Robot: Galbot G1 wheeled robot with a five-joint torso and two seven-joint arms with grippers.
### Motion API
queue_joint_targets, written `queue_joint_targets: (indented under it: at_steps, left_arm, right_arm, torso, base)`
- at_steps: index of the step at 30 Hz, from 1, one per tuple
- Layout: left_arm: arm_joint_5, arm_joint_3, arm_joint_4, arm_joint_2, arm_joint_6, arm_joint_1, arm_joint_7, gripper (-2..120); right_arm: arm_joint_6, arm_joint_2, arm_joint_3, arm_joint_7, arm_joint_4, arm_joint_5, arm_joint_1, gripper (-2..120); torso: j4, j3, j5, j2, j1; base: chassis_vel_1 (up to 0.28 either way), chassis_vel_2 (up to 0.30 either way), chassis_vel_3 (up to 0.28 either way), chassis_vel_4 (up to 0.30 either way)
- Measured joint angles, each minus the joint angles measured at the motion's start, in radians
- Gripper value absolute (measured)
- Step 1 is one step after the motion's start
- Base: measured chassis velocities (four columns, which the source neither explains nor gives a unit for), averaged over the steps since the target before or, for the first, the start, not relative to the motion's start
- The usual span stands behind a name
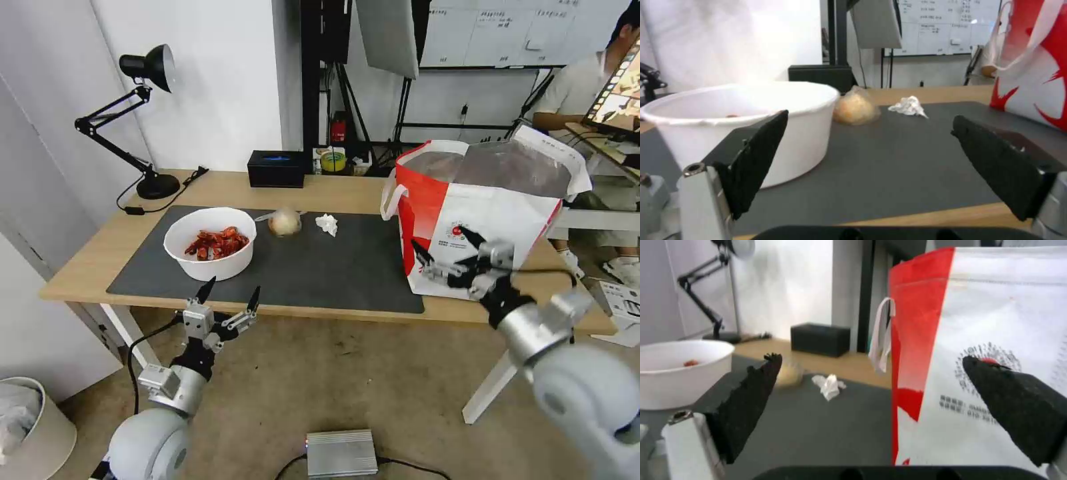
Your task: Pick up the trash from the table and place it into the takeout bag.
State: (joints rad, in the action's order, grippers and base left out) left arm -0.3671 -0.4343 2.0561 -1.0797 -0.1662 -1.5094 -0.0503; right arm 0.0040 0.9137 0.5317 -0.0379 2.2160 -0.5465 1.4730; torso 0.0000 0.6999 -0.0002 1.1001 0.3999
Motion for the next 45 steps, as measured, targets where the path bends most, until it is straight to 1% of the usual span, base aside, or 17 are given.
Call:
queue_joint_targets:
  at_steps: [1, 3, 5, 7, 8, 11, 14, 18, 26, 45]
  left_arm:
    - [0.000, 0.000, 0.000, 0.000, 0.000, 0.000, 0.000, 100]
    - [0.008, -0.003, -0.023, -0.004, -0.023, -0.001, -0.001, 100]
    - [0.008, -0.003, -0.023, -0.004, -0.023, -0.001, -0.001, 100]
    - [0.018, -0.001, -0.052, -0.016, -0.075, 0.000, -0.019, 100]
    - [0.018, -0.001, -0.052, -0.016, -0.075, 0.000, -0.019, 100]
    - [0.008, 0.005, -0.059, -0.034, -0.091, -0.010, -0.062, 100]
    - [-0.006, 0.006, -0.059, -0.040, -0.091, -0.021, -0.081, 100]
    - [-0.020, 0.005, -0.057, -0.042, -0.091, -0.038, -0.087, 100]
    - [-0.024, 0.006, -0.050, -0.046, -0.088, -0.062, -0.088, 100]
    - [-0.020, 0.004, -0.030, -0.045, -0.086, -0.060, -0.083, 100]
  right_arm:
    - [0.000, 0.000, 0.000, 0.000, 0.000, 0.000, 0.000, 100]
    - [0.110, 0.031, -0.017, 0.001, -0.033, 0.077, 0.061, 100]
    - [0.110, 0.031, -0.017, 0.001, -0.033, 0.077, 0.061, 100]
    - [0.193, 0.060, -0.031, -0.001, -0.052, 0.136, 0.125, 100]
    - [0.193, 0.060, -0.031, -0.001, -0.052, 0.136, 0.125, 100]
    - [0.235, 0.079, -0.035, -0.012, -0.061, 0.179, 0.166, 100]
    - [0.245, 0.085, -0.040, -0.016, -0.065, 0.190, 0.184, 100]
    - [0.250, 0.094, -0.053, -0.019, -0.071, 0.198, 0.196, 100]
    - [0.251, 0.110, -0.084, -0.028, -0.085, 0.220, 0.199, 100]
    - [0.244, 0.121, -0.083, -0.034, -0.092, 0.223, 0.207, 100]
  torso:
    - [0.0000, 0.000, 0.0000, 0.000, 0.000]
    - [0.0000, 0.000, 0.0002, 0.000, 0.000]
    - [0.0000, 0.000, 0.0002, 0.000, 0.000]
    - [-0.0001, 0.000, 0.0002, 0.000, 0.000]
    - [-0.0001, 0.000, 0.0002, 0.000, 0.000]
    - [0.0000, 0.000, 0.0000, 0.000, 0.000]
    - [-0.0001, 0.000, 0.0001, 0.000, 0.000]
    - [0.0001, 0.000, 0.0001, 0.000, 0.000]
    - [0.0001, 0.000, 0.0002, 0.000, 0.000]
    - [0.0000, 0.000, 0.0002, 0.000, 0.000]
  base:
    - [0.000, 0.000, 0.000, 0.000]
    - [0.000, 0.000, 0.000, 0.000]
    - [0.000, 0.000, 0.000, 0.000]
    - [0.000, 0.000, 0.000, 0.000]
    - [0.000, 0.000, 0.000, 0.000]
    - [0.000, 0.000, 0.000, 0.000]
    - [0.000, 0.000, 0.000, 0.000]
    - [0.000, 0.000, 0.000, 0.000]
    - [0.000, 0.000, 0.000, 0.000]
    - [0.000, 0.000, 0.000, 0.000]
